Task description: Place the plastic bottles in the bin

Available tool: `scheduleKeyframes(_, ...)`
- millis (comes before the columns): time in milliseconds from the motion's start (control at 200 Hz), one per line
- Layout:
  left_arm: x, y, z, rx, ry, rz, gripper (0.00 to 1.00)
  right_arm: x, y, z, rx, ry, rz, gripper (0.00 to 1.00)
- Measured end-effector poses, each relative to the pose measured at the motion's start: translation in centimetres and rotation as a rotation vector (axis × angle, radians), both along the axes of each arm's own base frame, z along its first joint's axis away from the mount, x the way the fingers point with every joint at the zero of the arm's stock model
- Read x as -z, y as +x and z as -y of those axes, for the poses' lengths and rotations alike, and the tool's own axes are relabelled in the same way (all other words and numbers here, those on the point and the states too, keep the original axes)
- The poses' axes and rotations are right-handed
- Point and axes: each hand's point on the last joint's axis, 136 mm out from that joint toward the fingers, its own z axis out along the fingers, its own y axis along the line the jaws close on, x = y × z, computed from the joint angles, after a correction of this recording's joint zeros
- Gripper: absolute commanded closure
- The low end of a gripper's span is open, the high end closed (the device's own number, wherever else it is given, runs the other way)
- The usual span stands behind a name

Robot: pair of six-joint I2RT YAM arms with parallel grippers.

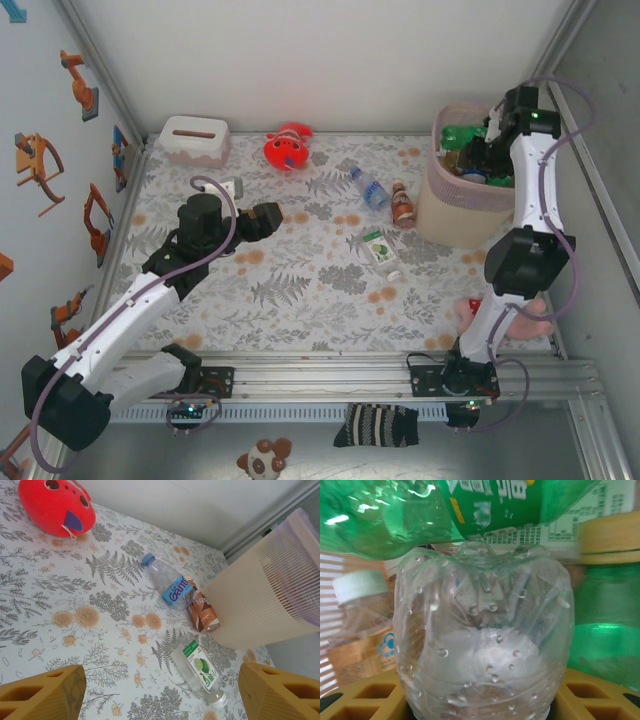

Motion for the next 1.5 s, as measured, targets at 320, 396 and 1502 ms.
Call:
scheduleKeyframes(320, 0.0, 0.0, 0.0, 0.0, 0.0, 0.0, 0.21, 1.1, 0.4, 0.3, 0.001, -0.015, -0.032, 0.25)
scheduleKeyframes(396, 0.0, 0.0, 0.0, 0.0, 0.0, 0.0, 0.21, 1.1, 0.3, 0.2, -0.003, -0.016, -0.035, 0.23)
scheduleKeyframes(1502, 7.2, 3.1, 8.2, -0.116, 0.038, -0.389, 0.23, -13.6, -7.3, -2.5, -0.011, -0.042, 0.325, 0.23)
